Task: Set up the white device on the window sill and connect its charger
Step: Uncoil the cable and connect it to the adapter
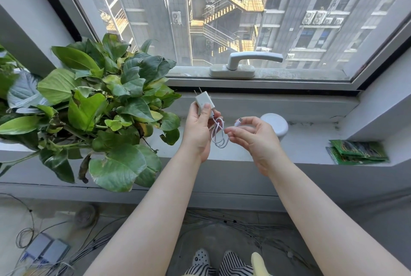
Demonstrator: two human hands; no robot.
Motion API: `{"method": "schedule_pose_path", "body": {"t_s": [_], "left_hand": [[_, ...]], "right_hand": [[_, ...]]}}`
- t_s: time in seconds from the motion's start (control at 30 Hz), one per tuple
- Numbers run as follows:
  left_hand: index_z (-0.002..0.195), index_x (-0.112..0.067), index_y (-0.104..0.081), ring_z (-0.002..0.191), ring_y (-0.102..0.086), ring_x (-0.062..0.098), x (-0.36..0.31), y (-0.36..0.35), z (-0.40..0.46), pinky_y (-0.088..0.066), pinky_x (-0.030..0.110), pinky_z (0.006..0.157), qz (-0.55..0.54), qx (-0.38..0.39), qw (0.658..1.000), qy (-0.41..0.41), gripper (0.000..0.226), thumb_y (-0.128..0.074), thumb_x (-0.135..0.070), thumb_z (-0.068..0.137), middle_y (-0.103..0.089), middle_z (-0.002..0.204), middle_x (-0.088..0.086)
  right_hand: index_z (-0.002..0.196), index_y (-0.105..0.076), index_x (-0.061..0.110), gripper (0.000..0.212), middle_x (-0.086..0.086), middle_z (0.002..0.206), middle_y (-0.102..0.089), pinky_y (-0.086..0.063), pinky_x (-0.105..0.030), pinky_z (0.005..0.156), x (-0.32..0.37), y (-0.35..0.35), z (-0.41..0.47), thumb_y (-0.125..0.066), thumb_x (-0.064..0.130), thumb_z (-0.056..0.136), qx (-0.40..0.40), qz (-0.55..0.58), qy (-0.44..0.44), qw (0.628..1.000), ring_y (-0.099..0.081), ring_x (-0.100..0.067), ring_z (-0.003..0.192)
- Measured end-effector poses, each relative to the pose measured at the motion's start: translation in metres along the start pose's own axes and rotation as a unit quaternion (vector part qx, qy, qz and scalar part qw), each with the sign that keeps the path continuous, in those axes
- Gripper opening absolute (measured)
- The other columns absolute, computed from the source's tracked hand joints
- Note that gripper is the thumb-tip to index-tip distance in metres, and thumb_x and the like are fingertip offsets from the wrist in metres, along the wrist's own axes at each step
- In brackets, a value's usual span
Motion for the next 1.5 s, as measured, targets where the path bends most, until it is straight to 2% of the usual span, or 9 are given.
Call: {"method": "schedule_pose_path", "body": {"t_s": [0.2,0.4,0.53,0.73,0.9,1.1,1.23,1.33,1.5], "left_hand": [[0.106,-0.014,-0.051,0.071,-0.059,0.019,0.005,-0.006,-0.001,-0.055,0.031,0.062,0.003,0.001,1.000,0.019,0.010,-0.049,-0.016,0.097,-0.059,0.078,0.005],[0.099,-0.016,-0.055,0.073,-0.064,0.019,0.001,-0.008,-0.002,-0.055,0.032,0.072,0.071,-0.026,0.997,-0.006,0.008,-0.053,-0.010,0.094,-0.062,0.078,0.006],[0.095,-0.019,-0.054,0.072,-0.063,0.019,-0.003,-0.007,-0.003,-0.055,0.035,0.068,0.124,-0.034,0.991,-0.029,0.006,-0.049,-0.017,0.096,-0.061,0.076,0.004],[0.104,-0.016,-0.043,0.067,-0.054,0.021,-0.002,0.003,0.000,-0.052,0.029,0.056,0.201,-0.068,0.977,-0.021,0.014,-0.037,-0.028,0.100,-0.050,0.076,0.003],[0.109,-0.018,-0.040,0.059,-0.046,0.012,0.009,0.002,0.000,-0.047,0.029,0.059,0.074,-0.068,0.992,0.077,0.015,-0.032,-0.028,0.102,-0.041,0.076,0.000],[0.109,-0.017,-0.039,0.059,-0.045,0.015,0.013,0.002,0.000,-0.047,0.023,0.045,0.031,-0.051,0.989,0.138,0.017,-0.031,-0.031,0.102,-0.040,0.076,0.004],[0.111,-0.019,-0.042,0.060,-0.036,0.012,0.005,0.000,-0.002,-0.037,0.020,0.044,0.184,-0.035,0.979,0.079,0.019,-0.033,-0.031,0.101,-0.039,0.081,0.001],[0.114,-0.015,-0.042,0.063,-0.036,0.014,-0.004,0.009,0.003,-0.033,0.023,0.048,0.301,-0.045,0.953,0.008,0.023,-0.033,-0.032,0.101,-0.045,0.084,-0.003],[0.106,-0.019,-0.041,0.059,-0.026,0.011,-0.001,0.009,0.005,-0.027,0.014,0.041,0.211,-0.027,0.977,0.016,0.011,-0.034,-0.026,0.102,-0.036,0.078,-0.001]], "right_hand": [[0.089,-0.044,0.016,0.018,0.002,0.060,-0.067,-0.048,-0.019,0.053,0.004,0.005,0.006,-0.057,0.004,0.090,-0.050,-0.120,0.052,0.990,-0.056,-0.006,0.050],[0.075,-0.055,0.016,0.028,0.001,0.072,-0.062,-0.052,-0.034,0.064,0.003,-0.004,0.008,-0.075,0.036,0.075,-0.046,-0.218,0.049,0.974,-0.056,-0.012,0.067],[0.068,-0.058,0.018,0.018,-0.004,0.068,-0.067,-0.056,-0.044,0.071,0.003,-0.003,0.012,-0.073,0.025,0.074,-0.053,-0.297,0.059,0.952,-0.058,-0.017,0.063],[0.060,-0.061,0.014,0.023,-0.004,0.060,-0.068,-0.056,-0.042,0.069,0.004,-0.002,0.008,-0.067,0.023,0.081,-0.057,-0.285,0.064,0.955,-0.059,-0.018,0.058],[0.065,-0.061,0.004,0.027,0.001,0.058,-0.058,-0.048,-0.019,0.056,0.004,-0.004,0.006,-0.062,0.018,0.089,-0.045,-0.223,0.055,0.972,-0.052,-0.011,0.056],[0.070,-0.062,0.010,0.015,-0.001,0.067,-0.061,-0.054,-0.040,0.071,0.002,-0.002,0.007,-0.068,0.016,0.082,-0.030,-0.228,0.049,0.972,-0.054,-0.015,0.063],[0.066,-0.058,0.013,0.010,0.003,0.063,-0.055,-0.050,-0.040,0.066,0.004,0.002,0.007,-0.061,0.010,0.075,-0.068,-0.246,0.059,0.965,-0.049,-0.016,0.062],[0.069,-0.056,0.008,0.011,-0.002,0.064,-0.057,-0.043,-0.026,0.056,0.010,0.013,0.010,-0.055,0.007,0.079,-0.095,-0.190,0.054,0.976,-0.045,-0.010,0.054],[0.071,-0.054,0.013,0.019,0.000,0.062,-0.060,-0.042,-0.021,0.055,0.015,0.013,0.015,-0.055,0.006,0.089,-0.034,-0.132,0.035,0.990,-0.048,0.002,0.044]]}}
Point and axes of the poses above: each hand's wrist, its own z-axis towards the middle knuckle, its own y-axis out of the back of the hand, x = y × z, the point moved 7 cm from there along z, towards the middle knuckle
